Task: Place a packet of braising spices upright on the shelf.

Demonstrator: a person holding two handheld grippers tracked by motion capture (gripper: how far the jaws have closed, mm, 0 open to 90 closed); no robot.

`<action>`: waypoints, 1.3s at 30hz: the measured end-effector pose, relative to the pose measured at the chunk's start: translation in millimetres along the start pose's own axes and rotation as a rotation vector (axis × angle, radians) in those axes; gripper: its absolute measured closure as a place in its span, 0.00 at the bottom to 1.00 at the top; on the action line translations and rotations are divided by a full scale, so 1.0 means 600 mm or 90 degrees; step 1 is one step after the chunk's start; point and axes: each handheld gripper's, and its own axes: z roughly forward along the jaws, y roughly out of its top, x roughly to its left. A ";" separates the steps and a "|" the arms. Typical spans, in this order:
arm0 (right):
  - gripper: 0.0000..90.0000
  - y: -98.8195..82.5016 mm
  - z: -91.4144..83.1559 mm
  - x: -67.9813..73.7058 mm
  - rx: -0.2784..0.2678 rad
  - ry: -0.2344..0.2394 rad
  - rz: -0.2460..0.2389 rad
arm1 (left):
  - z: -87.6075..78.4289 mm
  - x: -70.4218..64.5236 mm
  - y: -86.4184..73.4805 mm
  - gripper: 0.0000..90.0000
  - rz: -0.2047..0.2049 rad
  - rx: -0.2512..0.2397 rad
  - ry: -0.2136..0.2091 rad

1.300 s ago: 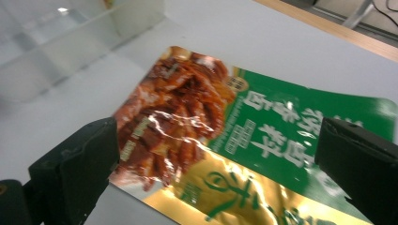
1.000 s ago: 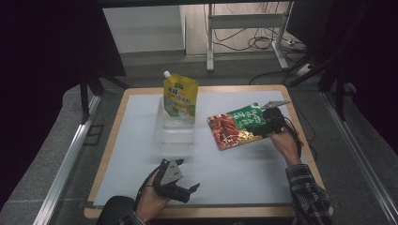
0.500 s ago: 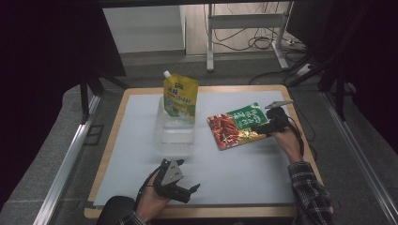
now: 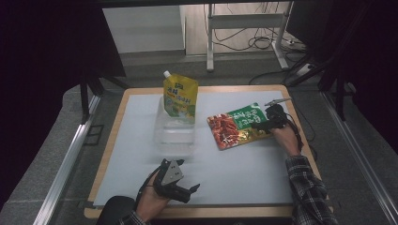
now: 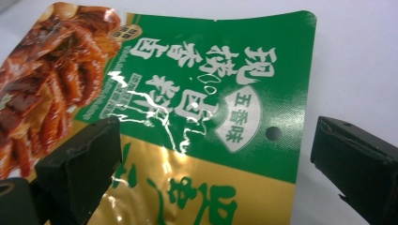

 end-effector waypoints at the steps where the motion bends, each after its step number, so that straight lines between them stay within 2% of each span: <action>1: 0.03 0.001 0.002 -0.001 0.002 0.002 0.004 | 0.000 0.000 0.000 0.04 0.001 0.001 0.000; 10: 0.03 0.006 0.019 -0.011 0.034 -0.002 0.026 | 0.001 -0.002 0.000 0.04 0.003 0.003 -0.001; 13: 0.03 0.006 0.024 -0.012 0.046 0.006 0.034 | 0.001 -0.002 0.000 0.04 0.005 0.005 -0.001; 16: 0.03 0.006 0.026 -0.012 0.043 0.010 0.038 | 0.001 -0.002 0.000 0.04 0.006 0.006 0.000; 21: 0.03 0.007 0.024 -0.010 0.035 0.046 0.056 | 0.001 -0.003 0.000 0.04 0.008 0.006 0.001; 25: 0.03 0.010 0.020 -0.003 0.028 0.050 0.052 | 0.001 -0.003 0.001 0.04 0.009 0.006 0.001; 27: 0.04 0.012 0.017 0.000 0.024 0.062 0.056 | 0.001 -0.003 0.001 0.04 0.010 0.006 0.001; 33: 0.05 0.016 0.013 0.015 0.032 0.084 0.049 | 0.002 -0.005 0.001 0.04 0.012 0.008 0.001; 37: 0.05 0.019 0.011 0.020 0.021 0.102 0.064 | 0.003 -0.005 0.001 0.04 0.013 0.009 0.002; 39: 0.04 0.022 0.012 0.023 0.033 0.107 0.068 | 0.003 -0.005 0.001 0.04 0.014 0.010 0.002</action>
